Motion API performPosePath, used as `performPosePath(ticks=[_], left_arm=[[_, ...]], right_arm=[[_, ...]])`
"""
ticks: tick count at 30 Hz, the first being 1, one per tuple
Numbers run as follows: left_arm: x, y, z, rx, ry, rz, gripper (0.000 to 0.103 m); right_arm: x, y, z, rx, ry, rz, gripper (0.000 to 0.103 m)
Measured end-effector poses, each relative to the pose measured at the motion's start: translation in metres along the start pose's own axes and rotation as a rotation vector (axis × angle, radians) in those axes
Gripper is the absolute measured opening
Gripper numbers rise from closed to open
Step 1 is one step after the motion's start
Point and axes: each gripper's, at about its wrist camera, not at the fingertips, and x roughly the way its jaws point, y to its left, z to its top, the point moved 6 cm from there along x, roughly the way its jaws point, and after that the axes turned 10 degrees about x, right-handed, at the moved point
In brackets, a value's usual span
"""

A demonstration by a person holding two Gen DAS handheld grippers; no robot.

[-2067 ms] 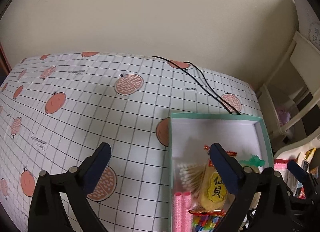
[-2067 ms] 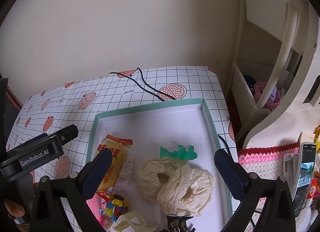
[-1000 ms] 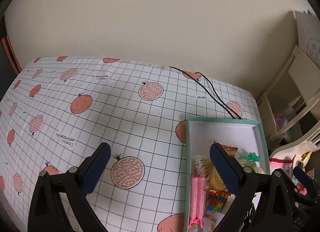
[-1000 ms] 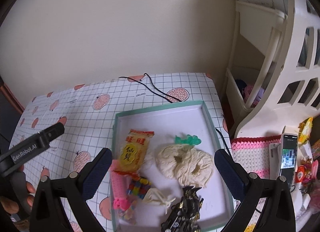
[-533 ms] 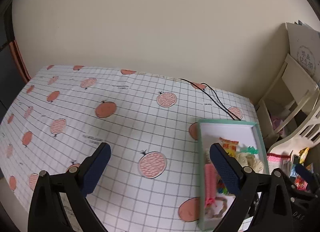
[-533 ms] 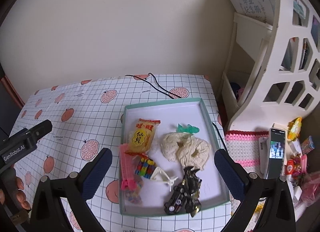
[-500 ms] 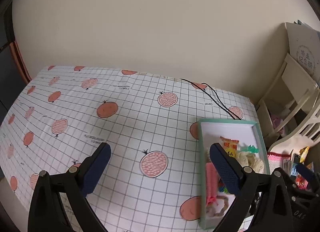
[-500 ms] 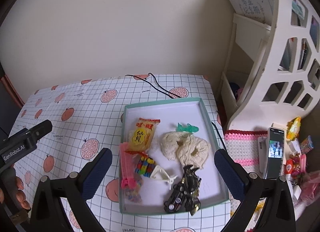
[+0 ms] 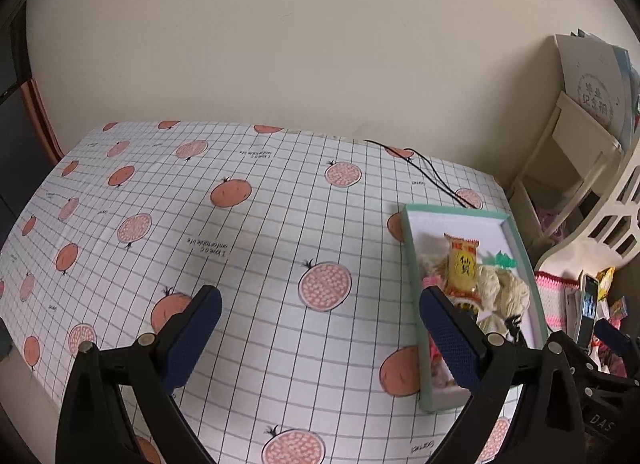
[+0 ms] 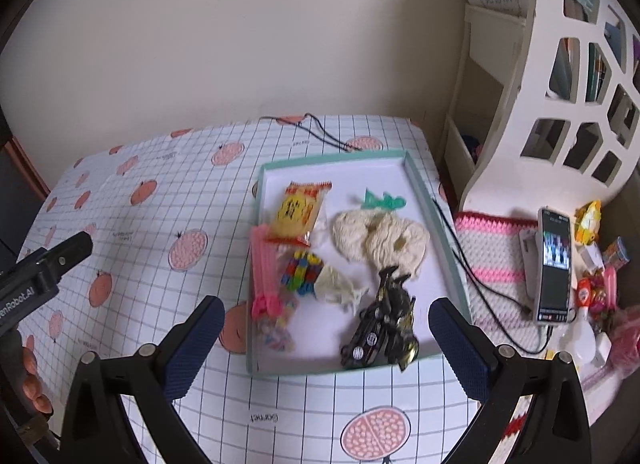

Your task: Organize objects

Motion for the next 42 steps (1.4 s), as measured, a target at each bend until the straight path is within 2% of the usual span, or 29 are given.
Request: performPosePath(ticks=[5, 17, 32, 42], left_arm=[[-0.006, 0.006, -0.018, 0.018, 0.001, 0.012, 0.099], [0.005, 0.004, -0.08, 0.06, 0.117, -0.021, 0.099], [0.015, 0.018, -0.124, 0.016, 0.188, -0.01, 0.099], [0.032, 0.024, -0.15, 0.001, 0.222, 0.024, 0.099]], right_arm=[[0.004, -0.002, -0.017, 0.007, 0.023, -0.004, 0.103], [0.005, 0.008, -0.056, -0.018, 0.064, -0.011, 0.103], [0.025, 0.009, -0.092, -0.072, 0.107, -0.075, 0.103], [0.049, 0.001, -0.105, -0.029, 0.121, -0.085, 0.103]])
